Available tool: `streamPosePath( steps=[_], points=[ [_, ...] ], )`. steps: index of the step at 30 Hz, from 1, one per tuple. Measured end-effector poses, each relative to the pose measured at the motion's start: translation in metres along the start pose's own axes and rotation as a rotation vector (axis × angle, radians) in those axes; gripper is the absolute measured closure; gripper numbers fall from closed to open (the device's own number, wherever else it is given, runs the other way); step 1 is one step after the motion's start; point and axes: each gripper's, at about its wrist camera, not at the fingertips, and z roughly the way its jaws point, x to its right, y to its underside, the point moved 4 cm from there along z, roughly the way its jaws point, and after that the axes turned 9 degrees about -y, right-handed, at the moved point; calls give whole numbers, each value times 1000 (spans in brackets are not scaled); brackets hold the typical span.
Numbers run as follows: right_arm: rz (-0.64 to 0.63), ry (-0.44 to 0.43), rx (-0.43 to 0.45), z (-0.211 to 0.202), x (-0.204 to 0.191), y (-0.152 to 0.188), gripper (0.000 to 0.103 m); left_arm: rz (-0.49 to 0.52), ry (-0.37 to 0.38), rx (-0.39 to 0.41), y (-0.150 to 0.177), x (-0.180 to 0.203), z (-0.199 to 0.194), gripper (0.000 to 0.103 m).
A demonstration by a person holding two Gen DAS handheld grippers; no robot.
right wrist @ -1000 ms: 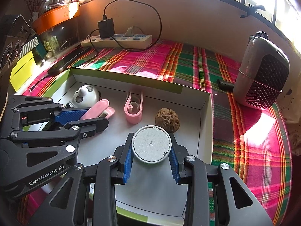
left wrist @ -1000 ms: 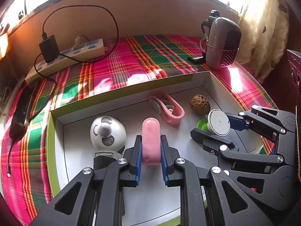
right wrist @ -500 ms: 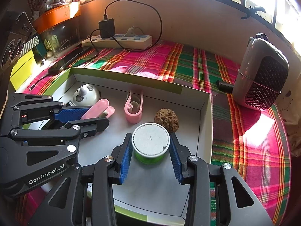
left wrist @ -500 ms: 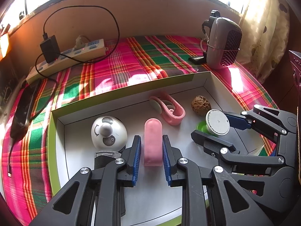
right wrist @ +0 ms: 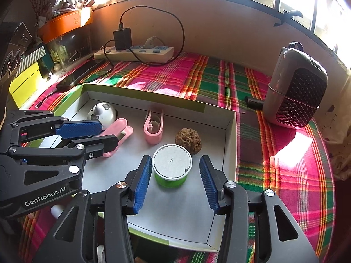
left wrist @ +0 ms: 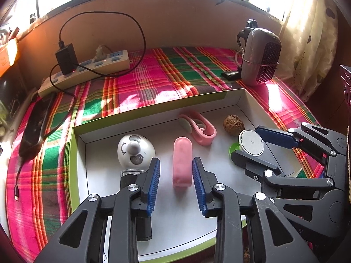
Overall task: Organize objects
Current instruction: 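Lower the white disc into the box and open the right gripper while the left releases the pink block, then withdraw both grippers from the box toward the white knob and the white cable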
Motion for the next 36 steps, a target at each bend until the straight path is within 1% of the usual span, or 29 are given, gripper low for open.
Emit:
streamPosePath(
  steps=[2, 6, 13, 20, 29, 36],
  points=[
    [3, 0, 7, -4, -1, 1, 53, -4, -4, 6, 1, -1, -4, 74],
    [6, 4, 24, -13, -4, 2, 53, -9, -8, 24, 4, -2, -15, 74],
    [15, 6, 57, -31, -13, 6, 53, -34, -37, 48, 13, -11, -33, 74],
    [17, 18, 80, -49, -21, 14, 53, -63, -37, 83, 27, -19, -55, 74],
    [45, 34, 106, -73, -25, 30, 53, -103, -21, 96, 51, -30, -77, 74],
    [81, 42, 90, -84, -27, 57, 53, -129, 19, 85, 75, -33, -86, 74]
  ],
)
